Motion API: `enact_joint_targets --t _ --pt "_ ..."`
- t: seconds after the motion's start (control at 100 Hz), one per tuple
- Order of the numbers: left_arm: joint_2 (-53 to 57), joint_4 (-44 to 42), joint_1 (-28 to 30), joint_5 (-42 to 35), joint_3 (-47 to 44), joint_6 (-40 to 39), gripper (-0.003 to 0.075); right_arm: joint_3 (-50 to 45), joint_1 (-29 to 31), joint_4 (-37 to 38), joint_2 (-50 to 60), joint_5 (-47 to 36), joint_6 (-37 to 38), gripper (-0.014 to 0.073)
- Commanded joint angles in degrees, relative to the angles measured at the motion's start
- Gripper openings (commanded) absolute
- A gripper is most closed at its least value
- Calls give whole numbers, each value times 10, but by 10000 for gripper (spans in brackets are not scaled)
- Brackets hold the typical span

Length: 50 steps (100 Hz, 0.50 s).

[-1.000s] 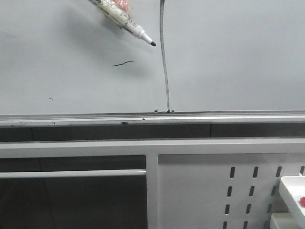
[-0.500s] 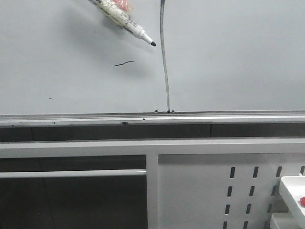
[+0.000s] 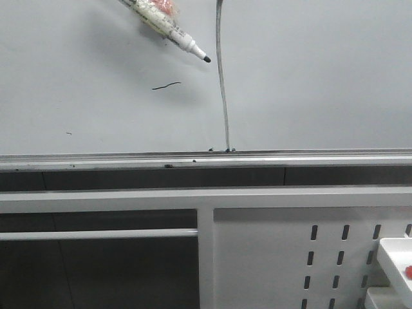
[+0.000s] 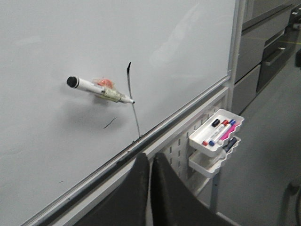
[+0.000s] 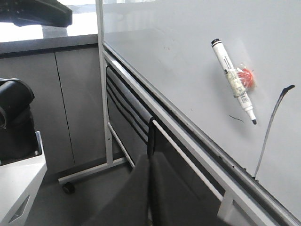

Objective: Write number 1 on whiteboard

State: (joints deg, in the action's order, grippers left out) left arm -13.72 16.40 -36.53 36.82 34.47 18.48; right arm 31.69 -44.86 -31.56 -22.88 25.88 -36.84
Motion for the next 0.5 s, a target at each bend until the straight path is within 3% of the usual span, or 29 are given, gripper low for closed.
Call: enact_joint_targets --t 0.0,0.22,0.49 --pt "-7 -32 0 -101 -21 1 -20 14 3 -11 -2 -38 2 -50" --pt "41 -66 65 -328 -179 -1 -20 14 3 -11 -2 -38 2 -50" --pt "155 -63 190 -343 -318 -52 -20 14 3 -11 -2 -38 2 -50"
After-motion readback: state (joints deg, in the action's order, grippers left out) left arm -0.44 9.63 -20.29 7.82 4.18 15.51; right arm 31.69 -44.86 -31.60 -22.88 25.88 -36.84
